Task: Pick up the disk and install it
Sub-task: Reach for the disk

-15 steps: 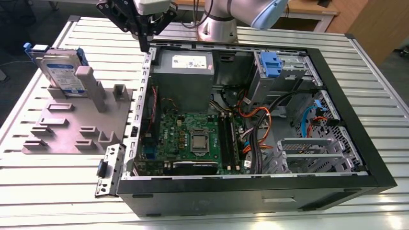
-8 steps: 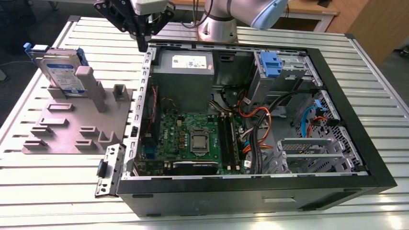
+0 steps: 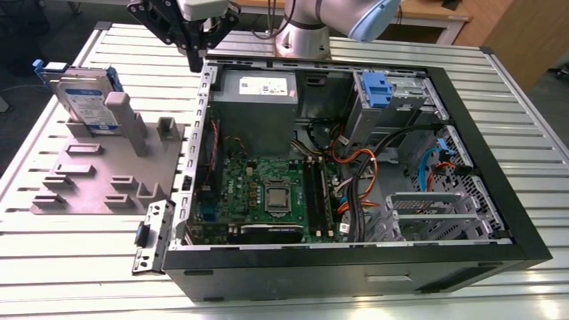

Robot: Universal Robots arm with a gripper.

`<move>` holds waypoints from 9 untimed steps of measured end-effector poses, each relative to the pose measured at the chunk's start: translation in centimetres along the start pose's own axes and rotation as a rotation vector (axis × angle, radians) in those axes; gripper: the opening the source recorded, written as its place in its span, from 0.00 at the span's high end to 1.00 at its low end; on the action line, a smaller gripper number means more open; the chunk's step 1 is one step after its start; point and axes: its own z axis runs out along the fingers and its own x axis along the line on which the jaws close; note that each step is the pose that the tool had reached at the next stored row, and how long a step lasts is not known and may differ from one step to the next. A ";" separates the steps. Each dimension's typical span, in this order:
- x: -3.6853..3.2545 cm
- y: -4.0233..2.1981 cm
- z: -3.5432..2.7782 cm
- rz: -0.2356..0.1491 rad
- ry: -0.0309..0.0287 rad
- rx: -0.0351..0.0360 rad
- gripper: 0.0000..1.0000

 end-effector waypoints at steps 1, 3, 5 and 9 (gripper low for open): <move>0.00 0.00 0.00 0.000 0.0000 0.0000 0.89; 0.10 -0.01 0.00 0.000 0.0000 0.0000 0.89; 0.24 -0.02 0.00 0.000 0.0001 0.0000 0.89; 0.56 -0.04 0.00 0.000 0.0000 0.0000 0.89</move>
